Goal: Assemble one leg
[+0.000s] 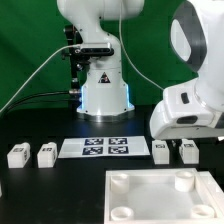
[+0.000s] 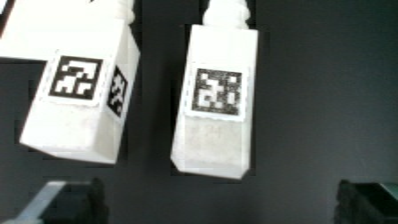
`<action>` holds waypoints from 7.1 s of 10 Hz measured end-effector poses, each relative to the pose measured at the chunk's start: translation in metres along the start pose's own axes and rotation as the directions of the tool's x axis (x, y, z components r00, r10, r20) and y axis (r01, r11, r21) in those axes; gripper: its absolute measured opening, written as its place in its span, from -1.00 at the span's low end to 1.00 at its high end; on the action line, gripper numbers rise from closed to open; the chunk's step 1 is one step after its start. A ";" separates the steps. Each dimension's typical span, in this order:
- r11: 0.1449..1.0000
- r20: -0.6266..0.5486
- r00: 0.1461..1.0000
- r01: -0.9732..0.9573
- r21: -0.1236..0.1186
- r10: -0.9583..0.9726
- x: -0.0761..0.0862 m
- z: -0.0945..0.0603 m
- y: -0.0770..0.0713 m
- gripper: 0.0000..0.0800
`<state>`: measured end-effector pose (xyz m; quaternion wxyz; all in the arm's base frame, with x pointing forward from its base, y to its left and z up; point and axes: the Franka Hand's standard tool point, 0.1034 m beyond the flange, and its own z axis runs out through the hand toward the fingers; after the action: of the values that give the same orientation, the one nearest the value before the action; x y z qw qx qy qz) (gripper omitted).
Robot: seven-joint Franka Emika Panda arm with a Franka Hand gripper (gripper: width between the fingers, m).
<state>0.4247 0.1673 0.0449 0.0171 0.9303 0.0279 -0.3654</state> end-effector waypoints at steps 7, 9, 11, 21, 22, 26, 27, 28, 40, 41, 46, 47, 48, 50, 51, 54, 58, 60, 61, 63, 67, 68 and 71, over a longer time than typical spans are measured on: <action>0.999 0.135 0.991 -0.014 -0.032 0.018 0.001 0.022 -0.014 0.62; 0.999 0.131 0.991 -0.009 -0.039 0.014 0.000 0.036 -0.019 0.62; 0.999 0.134 0.991 -0.009 -0.040 0.015 0.000 0.046 -0.018 0.62; 0.999 0.135 0.991 -0.008 -0.039 0.013 -0.001 0.052 -0.015 -0.28; 0.999 0.135 0.991 -0.008 -0.039 0.013 -0.001 0.052 -0.015 -0.28; 0.999 0.133 0.991 -0.008 -0.037 0.013 0.000 0.051 -0.015 -0.27; 1.000 0.130 0.992 0.005 -0.030 -0.001 0.000 0.039 -0.010 -0.27; 1.000 0.104 0.994 0.017 -0.016 -0.015 0.000 0.014 -0.001 -0.27; 0.997 -0.882 0.470 0.077 0.024 -0.015 0.021 -0.200 0.073 -0.27; 0.995 -0.936 0.352 0.089 0.036 0.003 0.025 -0.214 0.064 -0.27; 0.995 -0.983 0.184 0.102 0.018 -0.001 0.026 -0.198 0.066 -0.27; 0.995 -0.982 0.191 0.100 0.010 -0.009 0.032 -0.200 0.067 -0.27; 0.995 -0.981 0.194 0.098 0.008 -0.011 0.041 -0.211 0.069 -0.27; 0.996 -0.980 0.196 0.094 -0.001 -0.019 0.064 -0.210 0.075 -0.27; 0.996 -0.979 0.201 0.091 0.002 -0.016 0.073 -0.202 0.077 -0.27; 0.996 -0.974 0.228 0.091 0.019 -0.003 0.095 -0.183 0.072 -0.27; 0.995 -0.971 0.240 0.095 0.019 -0.005 0.106 -0.173 0.068 -0.27; 0.995 -0.969 0.246 0.101 0.013 -0.012 0.110 -0.165 0.062 -0.27; 0.995 -0.970 0.243 0.101 0.013 -0.011 0.110 -0.165 0.063 -0.27; 0.995 -0.972 0.234 0.100 0.013 -0.011 0.111 -0.165 0.063 -0.27; 0.995 -0.973 0.230 0.098 0.013 -0.010 0.113 -0.163 0.065 -0.27; 0.995 -0.972 0.233 0.097 0.013 -0.010 0.114 -0.161 0.065 -0.27; 0.995 -0.970 0.241 0.098 0.015 -0.010 0.122 -0.155 0.064 -0.27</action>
Offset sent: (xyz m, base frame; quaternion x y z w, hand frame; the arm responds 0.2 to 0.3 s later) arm 0.0000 0.0000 0.0000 0.0000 0.0000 0.0000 1.0000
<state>0.6237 0.1166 0.0763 -0.0498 0.9564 0.0512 0.2831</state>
